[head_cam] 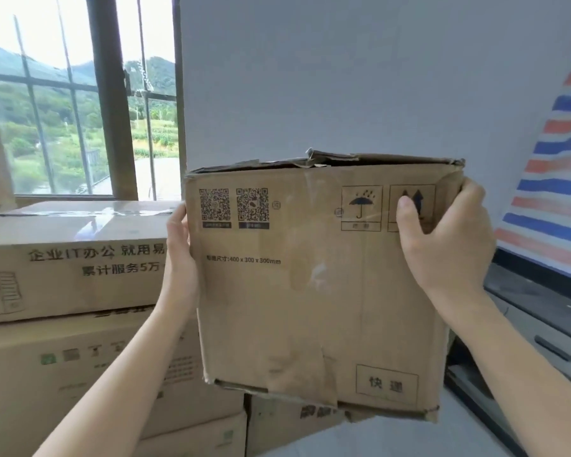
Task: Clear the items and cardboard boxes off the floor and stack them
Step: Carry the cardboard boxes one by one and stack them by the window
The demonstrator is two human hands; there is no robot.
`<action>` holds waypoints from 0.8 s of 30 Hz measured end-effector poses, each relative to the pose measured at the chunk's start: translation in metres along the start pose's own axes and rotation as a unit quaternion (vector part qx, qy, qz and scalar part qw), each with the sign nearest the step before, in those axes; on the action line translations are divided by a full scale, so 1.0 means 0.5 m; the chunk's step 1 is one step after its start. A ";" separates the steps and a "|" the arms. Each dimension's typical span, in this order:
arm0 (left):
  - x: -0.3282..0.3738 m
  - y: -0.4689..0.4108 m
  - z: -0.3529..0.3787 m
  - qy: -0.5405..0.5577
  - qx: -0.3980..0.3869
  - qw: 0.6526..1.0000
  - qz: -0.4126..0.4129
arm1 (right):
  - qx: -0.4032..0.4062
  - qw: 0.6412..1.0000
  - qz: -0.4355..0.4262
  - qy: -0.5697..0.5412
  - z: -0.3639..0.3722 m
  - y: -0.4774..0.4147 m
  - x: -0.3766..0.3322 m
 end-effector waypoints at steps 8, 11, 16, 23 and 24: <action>-0.177 -0.234 0.048 0.032 -0.042 0.998 0.035 | 0.055 0.998 0.009 -0.020 0.206 -0.034 0.100; -0.232 -0.290 0.076 0.046 -0.043 0.997 0.033 | 0.062 0.998 0.005 -0.015 0.276 -0.054 0.151; -0.333 -0.409 0.141 0.025 -0.042 0.997 0.053 | 0.090 0.996 0.023 -0.006 0.385 -0.089 0.270; -0.543 -0.654 0.221 -0.205 -0.035 0.978 0.004 | -0.003 0.998 0.009 -0.055 0.619 -0.135 0.420; -0.599 -0.683 0.226 -0.296 -0.053 0.953 -0.035 | -0.047 0.998 0.014 -0.024 0.674 -0.117 0.446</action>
Point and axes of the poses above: each hand's wrist, its own y-axis away from the middle knuckle, its own z-axis out of the palm, x = y × z, the point moved 10 cm from there along -y, towards the middle knuckle, and after that the axes turned 6 degrees about -y, right-handed, at the moved point
